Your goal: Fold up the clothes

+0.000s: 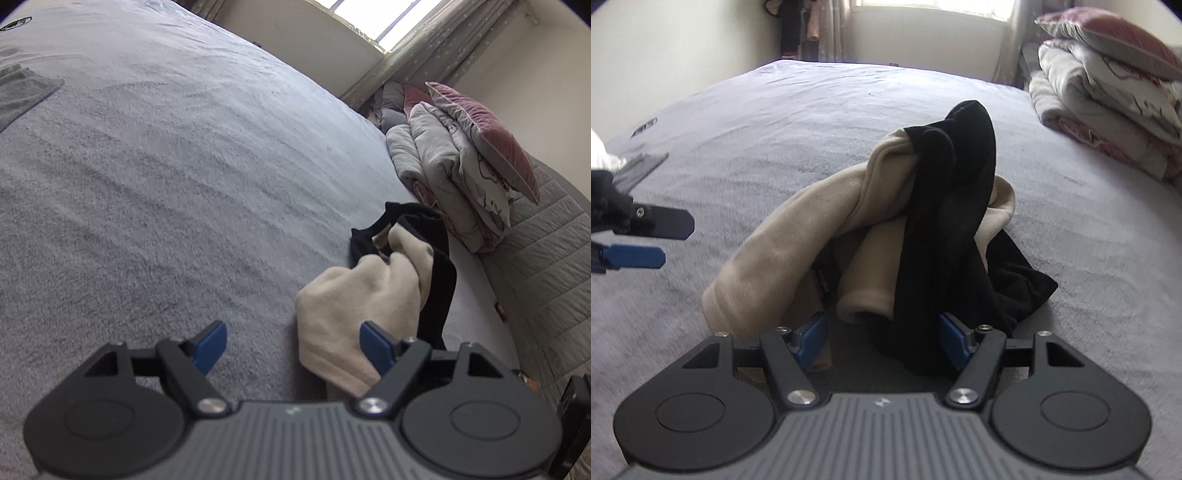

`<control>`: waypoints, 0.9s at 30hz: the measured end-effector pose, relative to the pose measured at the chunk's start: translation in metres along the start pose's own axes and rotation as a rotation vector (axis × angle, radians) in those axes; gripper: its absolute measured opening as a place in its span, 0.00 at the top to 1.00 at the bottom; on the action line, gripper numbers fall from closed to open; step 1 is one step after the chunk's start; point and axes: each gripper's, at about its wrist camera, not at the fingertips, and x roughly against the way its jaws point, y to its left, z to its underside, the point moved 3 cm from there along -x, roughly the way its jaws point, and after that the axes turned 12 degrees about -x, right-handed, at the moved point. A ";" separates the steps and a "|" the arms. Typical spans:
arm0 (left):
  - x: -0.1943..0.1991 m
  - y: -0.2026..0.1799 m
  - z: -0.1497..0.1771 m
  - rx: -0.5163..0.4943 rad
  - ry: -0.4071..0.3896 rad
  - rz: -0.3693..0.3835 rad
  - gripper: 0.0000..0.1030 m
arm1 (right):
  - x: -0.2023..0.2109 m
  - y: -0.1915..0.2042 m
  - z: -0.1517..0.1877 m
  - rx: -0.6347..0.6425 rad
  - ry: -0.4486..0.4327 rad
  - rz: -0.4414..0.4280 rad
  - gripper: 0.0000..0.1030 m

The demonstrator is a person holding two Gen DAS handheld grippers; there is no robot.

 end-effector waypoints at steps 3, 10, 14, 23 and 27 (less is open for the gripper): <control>-0.003 -0.002 0.002 -0.012 0.010 -0.003 0.21 | 0.001 0.001 0.003 0.023 -0.020 0.015 0.35; -0.014 -0.008 0.010 -0.047 0.047 -0.013 0.21 | 0.003 0.000 0.008 0.106 -0.055 0.084 0.70; -0.018 -0.012 0.015 -0.058 0.065 0.007 0.21 | 0.005 -0.007 0.006 0.112 -0.049 0.076 0.76; -0.025 -0.037 0.024 -0.103 0.074 0.138 0.23 | 0.021 -0.019 0.000 0.146 -0.057 0.082 0.90; -0.028 -0.043 0.027 -0.126 0.079 0.147 0.23 | 0.032 -0.027 -0.012 0.161 -0.092 0.115 0.91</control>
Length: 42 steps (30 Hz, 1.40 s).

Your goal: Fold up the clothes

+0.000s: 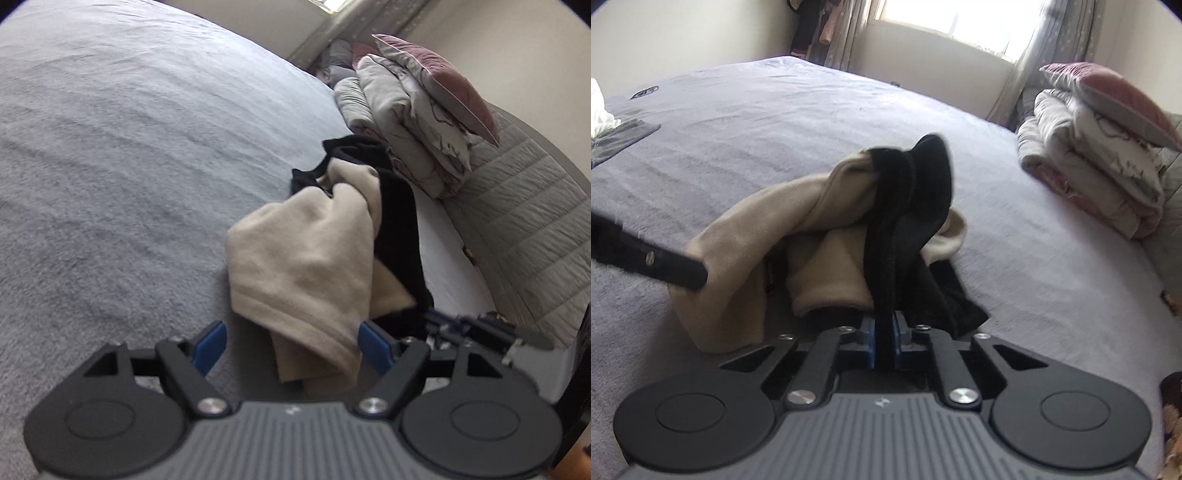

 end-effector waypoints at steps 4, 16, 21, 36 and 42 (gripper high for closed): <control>-0.001 0.001 0.000 -0.001 0.000 -0.010 0.23 | 0.002 -0.018 -0.014 -0.019 -0.032 0.067 0.94; -0.001 0.004 -0.001 0.008 -0.014 -0.016 0.30 | -0.011 -0.052 -0.046 -0.116 -0.056 0.158 0.94; -0.001 0.006 -0.001 0.010 -0.011 -0.027 0.31 | -0.022 -0.066 -0.055 -0.160 -0.047 0.211 0.94; 0.001 0.013 -0.006 0.024 -0.026 -0.033 0.42 | -0.035 -0.079 -0.040 -0.309 0.015 0.153 0.66; 0.000 0.008 -0.004 0.006 -0.031 -0.014 0.63 | -0.019 -0.074 -0.033 -0.338 0.020 0.073 0.57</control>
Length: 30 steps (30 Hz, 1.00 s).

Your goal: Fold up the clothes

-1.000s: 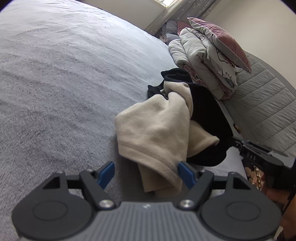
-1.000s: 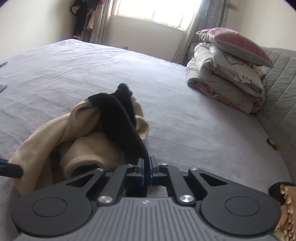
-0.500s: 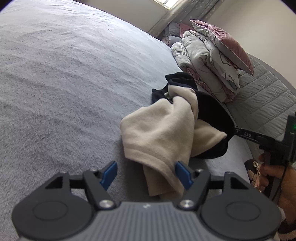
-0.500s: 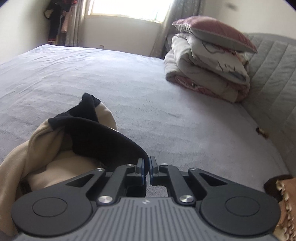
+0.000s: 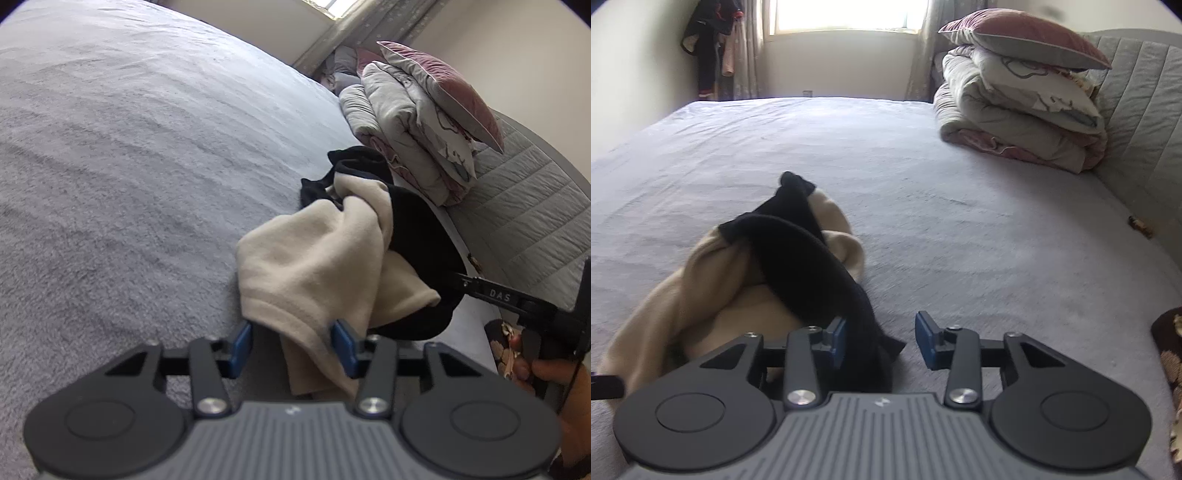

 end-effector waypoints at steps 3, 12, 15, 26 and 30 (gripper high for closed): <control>0.000 -0.003 0.000 -0.010 -0.011 0.012 0.79 | 0.006 0.001 0.006 -0.016 0.022 -0.041 0.54; 0.024 -0.001 -0.009 -0.021 -0.144 -0.075 0.95 | 0.003 0.015 0.010 0.062 0.031 -0.010 0.92; 0.033 0.005 -0.014 0.016 -0.168 -0.092 0.96 | 0.013 0.021 -0.009 0.035 -0.015 -0.023 0.93; 0.086 0.038 -0.034 0.162 -0.369 -0.075 0.96 | 0.052 0.064 -0.092 0.041 -0.188 -0.032 0.94; 0.100 0.042 -0.039 0.174 -0.397 -0.038 0.96 | 0.065 0.059 -0.113 0.055 -0.286 0.017 0.94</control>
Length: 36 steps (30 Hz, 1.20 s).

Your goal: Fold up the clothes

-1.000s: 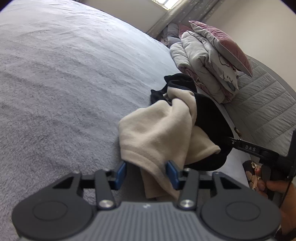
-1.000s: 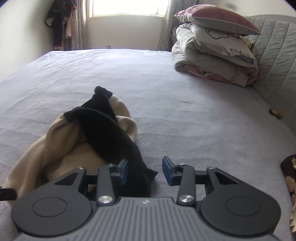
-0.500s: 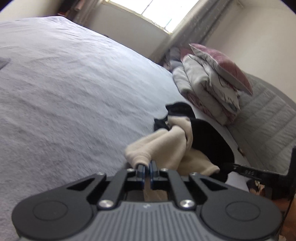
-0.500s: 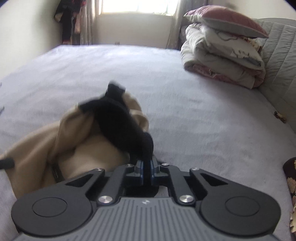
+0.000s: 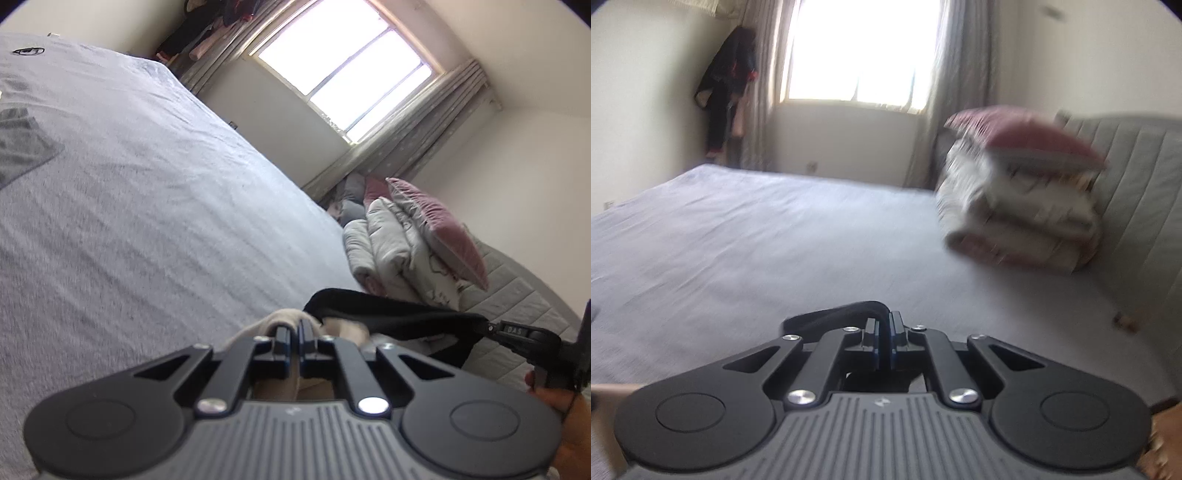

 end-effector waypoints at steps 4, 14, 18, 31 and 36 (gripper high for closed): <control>0.000 -0.002 0.001 0.021 0.019 0.034 0.96 | 0.001 -0.025 -0.013 -0.030 -0.022 0.057 0.94; -0.001 -0.026 0.023 -0.086 0.148 0.062 0.96 | 0.005 -0.129 0.010 -0.147 0.006 0.262 0.95; -0.007 -0.032 0.040 -0.102 0.229 0.098 0.96 | 0.003 -0.176 0.021 -0.194 0.035 0.345 0.95; -0.029 -0.087 0.097 -0.286 0.415 0.304 0.96 | -0.011 -0.240 0.085 -0.322 0.174 0.340 0.92; -0.040 -0.096 0.110 -0.312 0.448 0.354 0.96 | 0.001 -0.231 0.111 -0.375 0.213 0.283 0.63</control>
